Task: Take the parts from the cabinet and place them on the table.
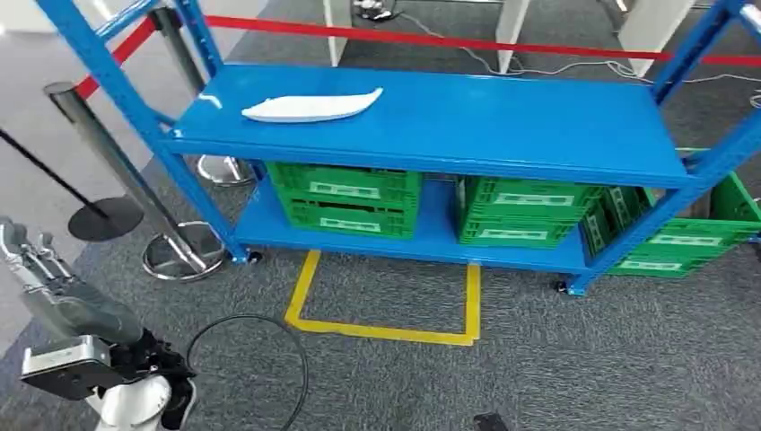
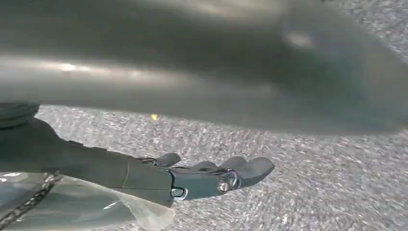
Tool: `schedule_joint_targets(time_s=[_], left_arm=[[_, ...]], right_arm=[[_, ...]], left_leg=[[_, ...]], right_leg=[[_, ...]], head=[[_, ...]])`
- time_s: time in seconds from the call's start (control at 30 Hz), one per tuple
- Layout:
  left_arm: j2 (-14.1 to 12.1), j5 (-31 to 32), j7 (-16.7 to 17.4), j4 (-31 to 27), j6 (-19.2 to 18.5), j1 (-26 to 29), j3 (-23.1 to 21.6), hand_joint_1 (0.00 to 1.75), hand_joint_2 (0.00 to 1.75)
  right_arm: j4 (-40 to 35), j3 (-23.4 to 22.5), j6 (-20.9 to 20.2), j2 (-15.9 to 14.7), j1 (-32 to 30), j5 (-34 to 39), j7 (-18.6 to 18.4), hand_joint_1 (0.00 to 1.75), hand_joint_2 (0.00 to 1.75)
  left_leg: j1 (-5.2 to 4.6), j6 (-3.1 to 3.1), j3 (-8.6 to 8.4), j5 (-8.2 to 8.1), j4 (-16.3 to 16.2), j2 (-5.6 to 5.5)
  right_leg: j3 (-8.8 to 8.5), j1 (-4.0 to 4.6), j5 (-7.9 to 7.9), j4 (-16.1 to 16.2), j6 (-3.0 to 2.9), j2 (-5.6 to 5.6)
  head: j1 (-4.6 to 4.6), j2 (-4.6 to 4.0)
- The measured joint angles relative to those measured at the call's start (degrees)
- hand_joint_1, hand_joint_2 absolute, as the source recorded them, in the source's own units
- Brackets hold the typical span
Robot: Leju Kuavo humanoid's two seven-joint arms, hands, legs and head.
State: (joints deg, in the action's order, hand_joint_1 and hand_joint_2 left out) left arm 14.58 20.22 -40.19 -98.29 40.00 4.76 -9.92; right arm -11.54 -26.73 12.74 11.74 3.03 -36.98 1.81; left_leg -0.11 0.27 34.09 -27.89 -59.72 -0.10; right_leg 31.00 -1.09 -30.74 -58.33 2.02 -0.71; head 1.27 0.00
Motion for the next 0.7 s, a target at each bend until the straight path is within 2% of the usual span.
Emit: schedule_joint_targets(time_s=[0.03, 0.07, 0.1, 0.13, 0.2, 0.23, 0.27, 0.3, 0.47, 0.53, 0.57, 0.6, 0.63, 0.67, 0.7], left_arm=[[0.00, -0.29, 0.00, -0.09, 0.00, 0.09, -0.15, 0.00, 0.00], [0.02, -0.42, 0.00, -0.33, 0.00, 0.19, -0.24, 0.00, 0.00], [0.04, -0.42, -0.02, -0.61, 0.00, 0.19, -0.42, 0.00, 0.00], [0.02, -0.42, -0.02, -0.74, 0.00, 0.19, -0.68, 0.00, 0.00], [0.02, -0.51, -0.02, -0.74, 0.00, 0.34, -0.81, 0.00, 0.00], [0.00, -0.72, -0.02, -0.74, 0.00, 0.38, -0.85, 0.00, 0.00], [0.00, -0.94, -0.02, -0.74, 0.00, 0.46, -0.87, 0.00, 0.00], [0.00, -1.03, -0.02, -0.74, 0.00, 0.49, -0.96, 0.00, 0.00], [0.00, -1.03, -0.02, -0.74, 0.00, 0.49, -0.96, 0.00, 0.00], [0.00, -1.05, -0.02, -0.74, 0.00, 0.49, -0.98, 0.00, 0.00], [0.00, -1.07, -0.02, -0.74, 0.00, 0.49, -1.09, 0.00, 0.00], [0.00, -1.09, -0.02, -0.76, 0.00, 0.49, -1.12, 0.00, 0.00], [-0.07, -1.38, -0.02, -0.85, 0.00, 0.55, -1.22, 0.00, 0.00], [-0.15, -1.42, -0.02, -0.92, 0.00, 0.55, -1.55, 0.00, 0.00], [-0.46, -1.42, -0.04, -1.01, 0.00, 0.60, -1.99, 0.00, 0.00]], right_arm=[[0.00, 0.00, 0.00, 0.00, 0.05, -0.07, -0.22, 0.00, 0.00], [0.00, 0.00, -0.09, 0.00, 0.03, -0.20, -0.37, 0.00, 0.00], [0.00, 0.00, -0.20, 0.00, 0.01, -0.29, -0.33, 0.00, 0.00], [0.00, 0.00, -0.24, 0.00, 0.07, -0.29, -0.33, 0.00, 0.00], [0.00, 0.00, -0.42, 0.00, 0.01, -0.24, -0.35, 0.00, 0.00], [0.00, -0.07, -0.48, -0.02, -0.10, -0.20, -0.39, 0.00, 0.00], [0.00, -0.13, -0.61, -0.04, -0.16, -0.15, -0.46, 0.00, 0.00], [0.00, -0.18, -0.74, -0.04, -0.17, -0.13, -0.55, 0.00, 0.00], [0.00, -0.18, -0.74, -0.04, -0.17, -0.13, -0.55, 0.00, 0.00], [0.00, -0.18, -0.79, -0.04, -0.17, -0.13, -0.57, 0.00, 0.00], [0.00, -0.18, -0.98, -0.04, -0.13, -0.13, -0.61, 0.00, 0.00], [0.00, -0.17, -1.03, -0.06, -0.12, -0.13, -0.63, 0.00, 0.00], [0.00, -0.20, -1.03, -0.15, -0.01, -0.15, -1.00, 0.00, 0.00], [0.00, -0.22, -1.24, -0.20, -0.05, -0.42, -1.46, 0.00, 0.00], [0.00, -0.22, -1.57, -0.13, 0.01, -0.63, -1.44, 0.00, 0.00]], left_leg=[[0.01, 0.30, -0.09, 0.12, 0.30, -0.15], [0.46, 0.73, -0.68, 0.35, 0.99, -0.22], [0.34, 0.99, -1.08, 0.21, 1.18, -0.18], [0.32, 1.32, -1.19, 0.09, 1.18, -0.18], [0.00, 1.79, -1.36, -0.22, 1.16, -0.18], [-0.18, 1.96, -1.53, -0.39, 1.15, -0.27], [-0.30, 2.06, -1.81, -0.59, 1.15, -0.40], [-0.39, 2.07, -2.20, -0.86, 1.15, -0.54], [-0.39, 2.07, -2.20, -0.86, 1.15, -0.54], [-0.41, 2.06, -2.27, -0.91, 1.15, -0.57], [-0.53, 2.02, -3.06, -1.38, 1.15, -0.72], [-0.54, 2.00, -3.28, -1.53, 1.15, -0.72], [-0.76, 1.31, -3.50, -2.29, 0.84, -0.90], [-0.64, 0.44, -3.83, -2.51, 1.37, -0.82], [0.21, -1.11, 2.89, -8.34, -12.31, -0.50]], right_leg=[[-0.26, -0.01, -0.05, 0.22, 0.41, -0.17], [0.18, -0.19, -0.61, 0.05, 0.70, -0.13], [0.69, -0.12, -1.46, -1.56, 0.72, 0.15], [2.64, -0.06, -3.18, -5.45, 0.72, 0.39], [8.23, -0.03, -6.40, -14.92, 0.85, 0.54], [10.41, -0.01, -6.58, -17.90, 0.84, 0.55], [11.11, 0.02, -5.29, -17.87, 0.72, 0.56], [10.55, 0.07, -2.84, -15.51, 0.55, 0.57], [10.55, 0.07, -2.84, -15.51, 0.55, 0.57], [10.32, 0.08, -2.28, -14.85, 0.50, 0.57], [7.48, 0.24, 2.20, -7.98, 0.03, 0.59], [6.63, 0.29, 3.24, -5.95, -0.09, 0.61], [3.43, 0.68, 2.94, -0.54, -0.83, 0.74], [3.21, 0.74, 2.83, -0.30, -1.49, 0.84], [1.05, 0.23, 2.07, 0.59, -2.36, 0.48]], head=[[-0.04, 0.00], [-0.02, 0.00], [-0.24, 0.00], [-0.44, 0.00], [-0.50, 0.00], [-0.48, 0.00], [-0.50, 0.00], [-0.48, 0.00], [-0.48, 0.00], [-0.48, 0.00], [-0.48, 0.00], [-0.48, 0.00], [-0.48, 0.00], [-0.35, 0.00], [0.13, 0.00]])
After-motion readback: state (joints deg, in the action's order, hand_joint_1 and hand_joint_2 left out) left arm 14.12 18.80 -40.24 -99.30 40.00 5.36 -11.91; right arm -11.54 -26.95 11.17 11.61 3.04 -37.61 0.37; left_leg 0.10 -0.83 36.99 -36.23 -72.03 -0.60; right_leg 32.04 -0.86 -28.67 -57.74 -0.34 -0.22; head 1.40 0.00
